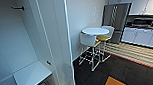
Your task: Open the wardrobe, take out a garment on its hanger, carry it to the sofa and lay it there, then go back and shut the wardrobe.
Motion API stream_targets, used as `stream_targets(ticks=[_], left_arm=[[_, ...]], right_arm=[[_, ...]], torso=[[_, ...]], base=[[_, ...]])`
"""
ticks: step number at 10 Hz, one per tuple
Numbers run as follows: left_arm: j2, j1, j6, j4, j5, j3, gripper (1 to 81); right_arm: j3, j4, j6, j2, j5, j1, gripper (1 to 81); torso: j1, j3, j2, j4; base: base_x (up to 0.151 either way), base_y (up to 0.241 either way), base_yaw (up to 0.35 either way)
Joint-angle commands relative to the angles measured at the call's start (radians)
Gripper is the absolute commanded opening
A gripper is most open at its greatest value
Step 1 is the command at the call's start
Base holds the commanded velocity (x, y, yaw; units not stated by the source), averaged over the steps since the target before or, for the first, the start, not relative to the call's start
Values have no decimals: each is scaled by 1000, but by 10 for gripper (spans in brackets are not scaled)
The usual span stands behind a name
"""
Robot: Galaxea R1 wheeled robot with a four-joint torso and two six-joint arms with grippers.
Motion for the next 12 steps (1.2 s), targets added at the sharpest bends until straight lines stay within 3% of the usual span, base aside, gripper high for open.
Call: stream_targets(ticks=[1,12], left_arm=[[-5,-35,-2,6,39,-1,811],[3,-35,6,9,41,-1,811]], right_arm=[[-8,-4,1,2,-54,27,811],[-16,-7,1,14,-54,27,811]], torso=[[0,0,0,0],[0,0,0,0]], base=[[0,0,306],[0,0,306]])
